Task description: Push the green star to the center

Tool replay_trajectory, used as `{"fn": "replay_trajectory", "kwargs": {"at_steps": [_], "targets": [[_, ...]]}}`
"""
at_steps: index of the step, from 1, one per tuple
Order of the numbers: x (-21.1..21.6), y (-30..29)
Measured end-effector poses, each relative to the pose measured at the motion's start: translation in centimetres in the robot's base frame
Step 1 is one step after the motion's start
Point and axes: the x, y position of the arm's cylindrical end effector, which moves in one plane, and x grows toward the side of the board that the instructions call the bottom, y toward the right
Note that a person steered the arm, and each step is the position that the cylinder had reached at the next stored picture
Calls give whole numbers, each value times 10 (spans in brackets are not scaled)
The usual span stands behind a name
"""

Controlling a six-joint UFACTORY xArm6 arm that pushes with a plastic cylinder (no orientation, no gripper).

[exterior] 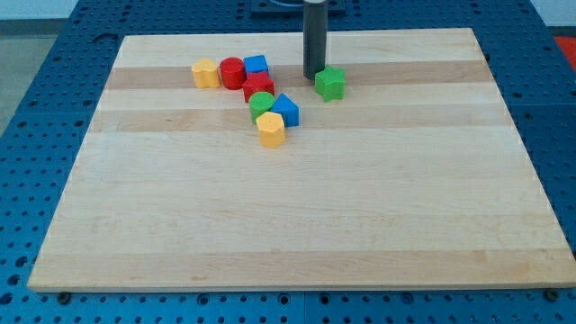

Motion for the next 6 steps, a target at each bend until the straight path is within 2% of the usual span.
{"fn": "replay_trajectory", "kwargs": {"at_steps": [1,2,3,4,6], "targets": [[-31,20],[-24,47],[-15,26],[1,17],[80,7]]}}
